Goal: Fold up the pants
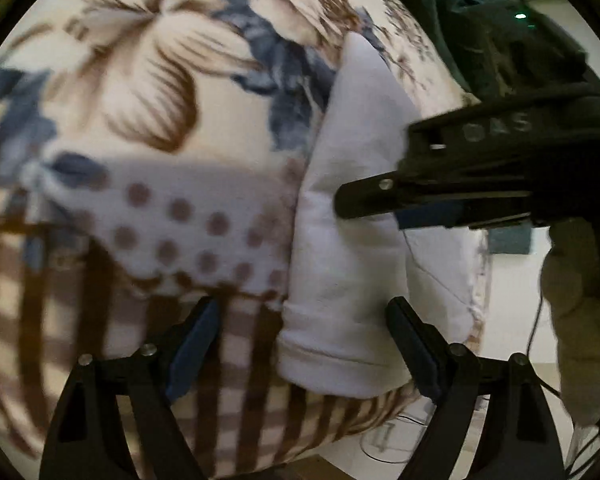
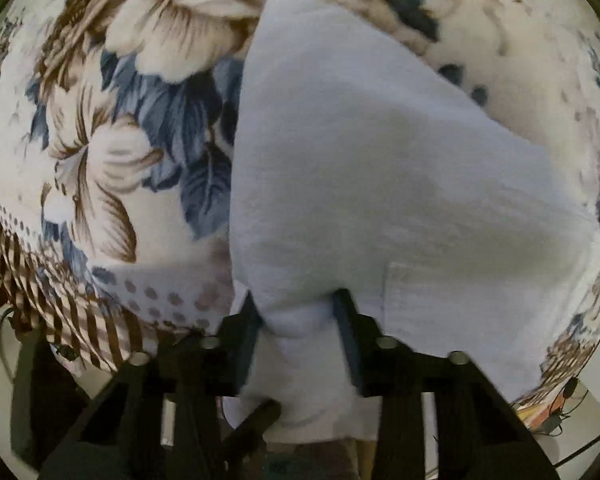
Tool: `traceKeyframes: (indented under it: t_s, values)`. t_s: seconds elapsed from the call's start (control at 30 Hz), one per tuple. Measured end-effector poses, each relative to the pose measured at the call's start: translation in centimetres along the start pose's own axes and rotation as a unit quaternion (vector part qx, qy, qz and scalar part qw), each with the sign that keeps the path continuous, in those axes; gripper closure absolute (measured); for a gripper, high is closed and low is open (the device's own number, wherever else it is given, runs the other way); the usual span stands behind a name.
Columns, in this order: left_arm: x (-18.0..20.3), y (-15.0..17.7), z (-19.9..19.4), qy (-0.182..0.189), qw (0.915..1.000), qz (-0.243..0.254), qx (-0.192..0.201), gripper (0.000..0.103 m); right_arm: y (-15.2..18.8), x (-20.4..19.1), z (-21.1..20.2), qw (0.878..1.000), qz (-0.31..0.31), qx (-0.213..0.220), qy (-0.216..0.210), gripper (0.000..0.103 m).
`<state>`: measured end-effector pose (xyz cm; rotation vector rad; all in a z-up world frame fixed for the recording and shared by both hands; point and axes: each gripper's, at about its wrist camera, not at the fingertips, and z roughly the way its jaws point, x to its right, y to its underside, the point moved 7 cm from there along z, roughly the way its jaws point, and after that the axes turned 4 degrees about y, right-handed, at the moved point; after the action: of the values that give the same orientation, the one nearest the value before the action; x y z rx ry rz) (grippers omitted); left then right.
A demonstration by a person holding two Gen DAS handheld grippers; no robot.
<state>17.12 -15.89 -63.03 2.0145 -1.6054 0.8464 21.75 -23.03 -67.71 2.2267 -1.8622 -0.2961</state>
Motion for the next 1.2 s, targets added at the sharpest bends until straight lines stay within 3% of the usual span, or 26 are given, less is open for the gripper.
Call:
traceKeyframes:
  t_s: [0.13,0.27,0.43,0.5,0.67,0.9,0.97,1.03,1.1,1.17,1.2]
  values:
    - [-0.4,1.8,-0.8,0.031,0.9992,-0.020,-0.015,0.030,1.5,0.9,-1.6,1.000,0.010,0.017,-0.007,0.083]
    - [-1.3,3.1,-3.4,0.062,0.9929,-0.101,-0.006,0.030,3.3,2.6,-3.5,0.998,0.029,0.056,-0.003,0.085]
    - [-3.2,1.4,-3.7,0.113,0.9671,-0.227,0.025,0.030,4.2,3.2,-4.5,0.997,0.024,0.070,0.006,0.085]
    - [-3.3,0.0,-2.4,0.113,0.9638,-0.240,0.023,0.030,4.5,2.7,-4.8,0.997,0.010,0.076,0.018,0.086]
    - [-1.4,0.7,0.1,0.082,0.9801,-0.175,-0.046,0.029,4.6,3.9,-5.3,0.997,0.017,0.076,0.021,0.086]
    - [-3.3,5.9,-2.6,0.029,0.9830,-0.156,-0.093,0.030,4.0,4.4,-5.4,0.997,0.023,0.077,0.012,0.086]
    - [-3.1,6.3,-4.0,0.026,0.9852,-0.152,-0.075,0.030,4.1,4.5,-5.2,0.997,0.031,0.068,-0.002,0.086]
    - [-2.5,5.6,-5.4,-0.004,0.9914,-0.121,-0.050,0.028,4.2,4.3,-5.1,0.997,0.029,0.065,-0.009,0.086]
    - [-1.3,3.8,-6.7,-0.026,0.9962,-0.079,-0.023,0.004,4.2,3.7,-4.7,0.998,0.020,0.052,-0.022,0.083]
    - [0.4,1.5,-6.7,-0.028,0.9990,-0.033,-0.005,0.000,4.0,2.8,-4.2,0.999,0.002,0.028,-0.041,0.074]
    - [1.2,0.7,-6.5,-0.030,0.9995,-0.005,-0.003,0.000,4.0,2.3,-3.7,0.998,-0.003,0.005,-0.056,0.062]
